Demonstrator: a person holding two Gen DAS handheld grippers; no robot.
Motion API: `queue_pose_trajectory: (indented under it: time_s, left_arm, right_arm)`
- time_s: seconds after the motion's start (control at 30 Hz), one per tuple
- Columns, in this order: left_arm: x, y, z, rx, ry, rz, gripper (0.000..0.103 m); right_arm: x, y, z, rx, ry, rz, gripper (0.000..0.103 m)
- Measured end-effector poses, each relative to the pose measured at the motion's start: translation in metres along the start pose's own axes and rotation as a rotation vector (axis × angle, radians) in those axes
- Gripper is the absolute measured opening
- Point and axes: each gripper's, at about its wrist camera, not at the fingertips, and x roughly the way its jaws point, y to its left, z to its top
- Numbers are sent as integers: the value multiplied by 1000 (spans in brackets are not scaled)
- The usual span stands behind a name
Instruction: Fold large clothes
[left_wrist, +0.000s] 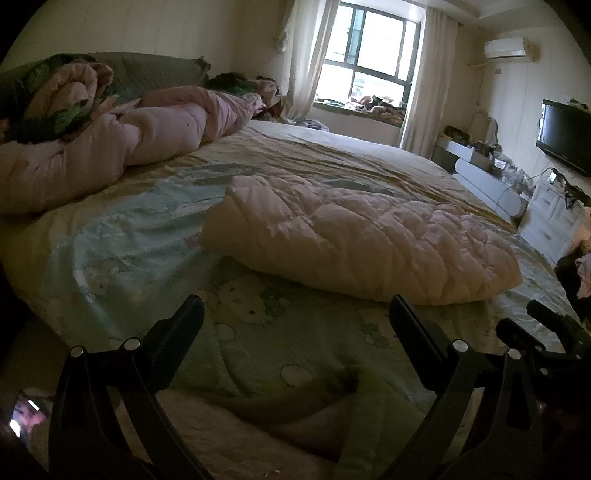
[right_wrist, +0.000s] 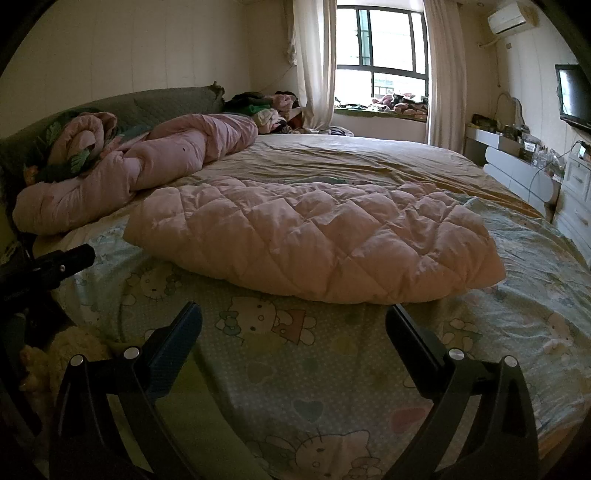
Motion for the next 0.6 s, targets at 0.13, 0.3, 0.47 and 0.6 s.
queue_pose_trajectory:
  time_s: [0.13, 0.3, 0.47, 0.6]
  left_arm:
    - [0, 0, 0, 0, 0, 3, 94]
    - [-1, 0, 0, -1, -1, 8, 94]
    - [-1, 1, 0, -1, 1, 7, 94]
    - [0, -1, -1, 7, 3, 13, 94]
  right_arm:
    - [0, 0, -1, -1, 1, -1, 99]
    - [0, 0, -1, -2, 2, -2, 99]
    - [-1, 0, -2, -6, 6, -3, 99]
    - [-1, -1, -2, -6, 5, -5, 99]
